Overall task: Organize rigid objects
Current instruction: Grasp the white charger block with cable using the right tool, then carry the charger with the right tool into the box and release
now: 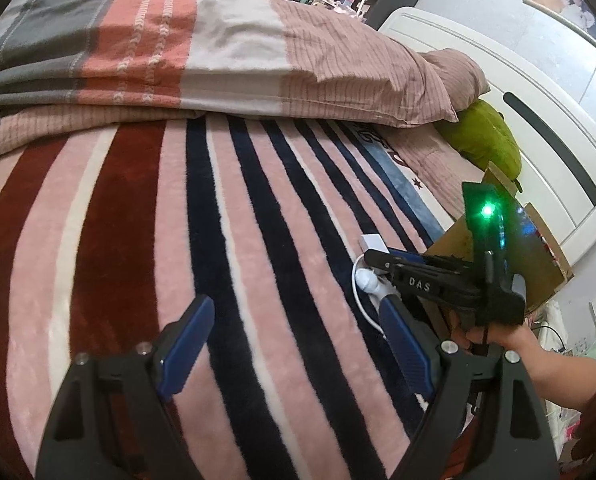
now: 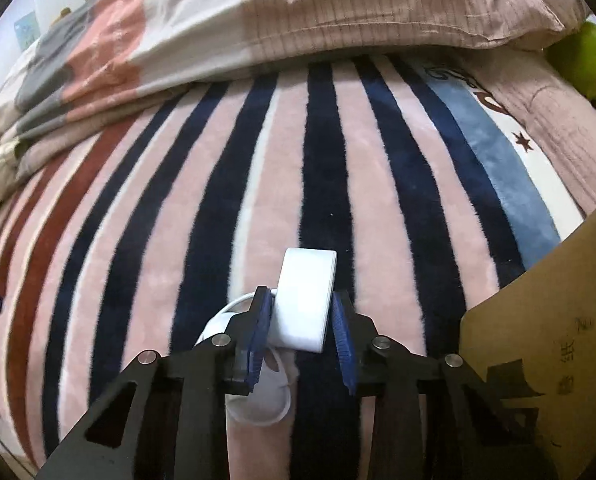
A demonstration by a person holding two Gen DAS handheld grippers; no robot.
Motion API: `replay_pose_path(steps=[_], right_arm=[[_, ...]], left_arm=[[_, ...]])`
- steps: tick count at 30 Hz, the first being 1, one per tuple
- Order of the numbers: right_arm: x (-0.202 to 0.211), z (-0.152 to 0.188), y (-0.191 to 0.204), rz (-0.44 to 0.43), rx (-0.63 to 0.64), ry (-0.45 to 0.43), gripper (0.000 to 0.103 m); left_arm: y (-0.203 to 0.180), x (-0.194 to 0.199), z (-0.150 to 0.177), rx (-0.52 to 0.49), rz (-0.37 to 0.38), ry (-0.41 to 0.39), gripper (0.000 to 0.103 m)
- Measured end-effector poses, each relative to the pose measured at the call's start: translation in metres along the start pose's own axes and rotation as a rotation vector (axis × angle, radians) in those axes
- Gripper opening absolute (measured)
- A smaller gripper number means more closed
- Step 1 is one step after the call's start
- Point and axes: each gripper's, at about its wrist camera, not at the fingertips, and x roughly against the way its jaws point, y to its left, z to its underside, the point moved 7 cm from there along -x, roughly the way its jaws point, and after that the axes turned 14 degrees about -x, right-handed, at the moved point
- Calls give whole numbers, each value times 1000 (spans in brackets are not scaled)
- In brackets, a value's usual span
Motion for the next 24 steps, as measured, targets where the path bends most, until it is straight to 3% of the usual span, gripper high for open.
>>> replay_pose_path(steps=[6,12,18,24], right_arm=[[28,10,35,-115,104,-13,26],[87,39,96,-315,277,23,26],[159,38,112,-427,355,-51,26],[205,11,69,-435,302,-161,26]], left_arm=[[-11,10,-13,-5,46,-24,82],[-41,19,-34,-35,137,-44,82],[-84,38,-71,-92,234,-74,49],[-140,33,-118,-189,258,-63,32]])
